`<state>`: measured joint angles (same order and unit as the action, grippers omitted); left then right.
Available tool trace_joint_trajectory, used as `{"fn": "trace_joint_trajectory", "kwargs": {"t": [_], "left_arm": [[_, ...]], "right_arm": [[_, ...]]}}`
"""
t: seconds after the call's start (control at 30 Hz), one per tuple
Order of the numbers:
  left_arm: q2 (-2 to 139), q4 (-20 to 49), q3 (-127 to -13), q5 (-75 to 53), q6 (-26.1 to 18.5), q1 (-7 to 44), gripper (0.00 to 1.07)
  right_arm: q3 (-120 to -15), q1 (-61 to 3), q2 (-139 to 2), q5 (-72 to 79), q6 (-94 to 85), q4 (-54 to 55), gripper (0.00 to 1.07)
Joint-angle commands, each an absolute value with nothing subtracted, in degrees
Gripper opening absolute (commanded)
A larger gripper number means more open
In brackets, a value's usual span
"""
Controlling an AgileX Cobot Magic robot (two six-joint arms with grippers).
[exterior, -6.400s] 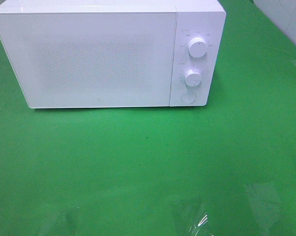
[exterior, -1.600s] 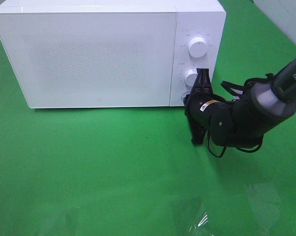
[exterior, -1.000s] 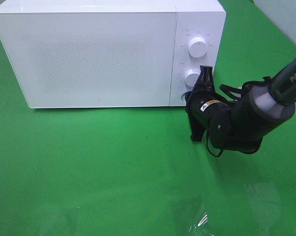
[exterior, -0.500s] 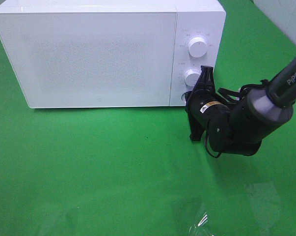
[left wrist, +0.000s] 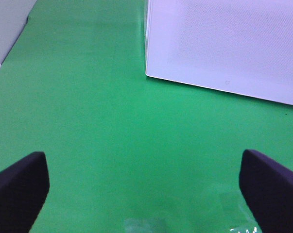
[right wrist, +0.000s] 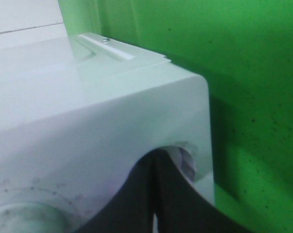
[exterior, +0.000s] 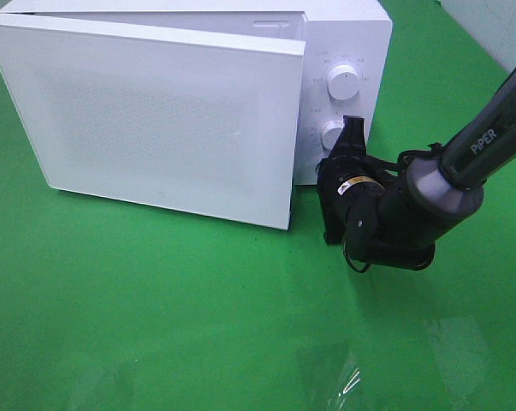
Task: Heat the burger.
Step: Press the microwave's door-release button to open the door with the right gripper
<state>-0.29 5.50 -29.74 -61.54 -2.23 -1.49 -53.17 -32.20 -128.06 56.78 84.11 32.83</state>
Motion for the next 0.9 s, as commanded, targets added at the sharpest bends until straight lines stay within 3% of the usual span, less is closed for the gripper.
{"fn": "trace_joint_trajectory", "kwargs": {"t": [0.03,0.9], "left_arm": [[-0.5,5.8,-29.6,-61.2,-2.0,-1.7,0.99],[-0.5,5.8,-29.6,-61.2,-2.0,-1.7,0.99]], "right_arm": [[-60.2,-29.5,-129.1,72.8,84.2,28.1,0.00],[-60.2,-29.7,-127.5,63.9,84.0,26.6,0.00]]}}
